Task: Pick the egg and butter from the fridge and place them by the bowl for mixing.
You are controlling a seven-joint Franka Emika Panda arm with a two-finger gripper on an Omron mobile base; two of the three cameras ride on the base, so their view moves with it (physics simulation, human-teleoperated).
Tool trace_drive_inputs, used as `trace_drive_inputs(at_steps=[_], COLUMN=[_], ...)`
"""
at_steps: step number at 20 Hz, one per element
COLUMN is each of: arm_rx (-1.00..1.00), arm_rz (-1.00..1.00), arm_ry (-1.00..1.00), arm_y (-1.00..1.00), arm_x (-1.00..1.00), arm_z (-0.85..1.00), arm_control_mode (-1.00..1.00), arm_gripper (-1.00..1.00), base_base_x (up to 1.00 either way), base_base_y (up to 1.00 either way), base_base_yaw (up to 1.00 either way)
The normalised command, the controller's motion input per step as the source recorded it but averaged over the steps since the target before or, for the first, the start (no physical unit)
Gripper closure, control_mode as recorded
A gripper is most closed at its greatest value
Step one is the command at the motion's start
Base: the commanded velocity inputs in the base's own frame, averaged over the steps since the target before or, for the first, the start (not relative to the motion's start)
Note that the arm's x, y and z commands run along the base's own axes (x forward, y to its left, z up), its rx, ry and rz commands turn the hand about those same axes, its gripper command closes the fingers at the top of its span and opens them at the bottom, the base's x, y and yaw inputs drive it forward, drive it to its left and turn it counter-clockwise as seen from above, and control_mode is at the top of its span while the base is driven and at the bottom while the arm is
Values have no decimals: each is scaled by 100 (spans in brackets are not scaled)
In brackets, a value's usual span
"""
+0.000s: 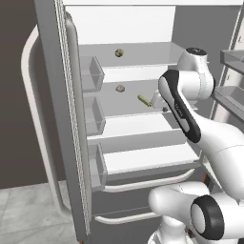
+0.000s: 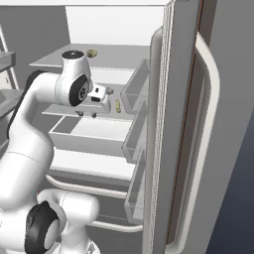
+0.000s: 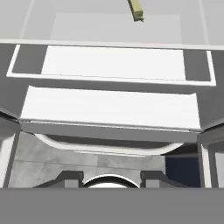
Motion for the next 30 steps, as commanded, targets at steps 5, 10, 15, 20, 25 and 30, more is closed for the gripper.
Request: trace_drive_inputs(at_steps=[5, 10, 15, 20, 25, 30], arm_rx=[0, 0, 0, 0, 0, 0], arm_rz=[0, 0, 0, 0, 0, 0], arm_ry=[-6, -15, -2, 0, 0, 0], arm_y=[0, 0, -7, -13, -14, -4], arm_x=[0, 1, 16, 24, 43, 75], arm_z=[0, 3, 1, 0, 0, -2], arm_control_mode=[-100, -100, -100, -100, -100, -100], arm_gripper=[-100, -100, -100, -100, -100, -100], base_base_x=[0, 0, 0, 0, 0, 0], base_base_y=[0, 0, 0, 0, 0, 0], base_base_yaw=[0, 0, 0, 0, 0, 0])
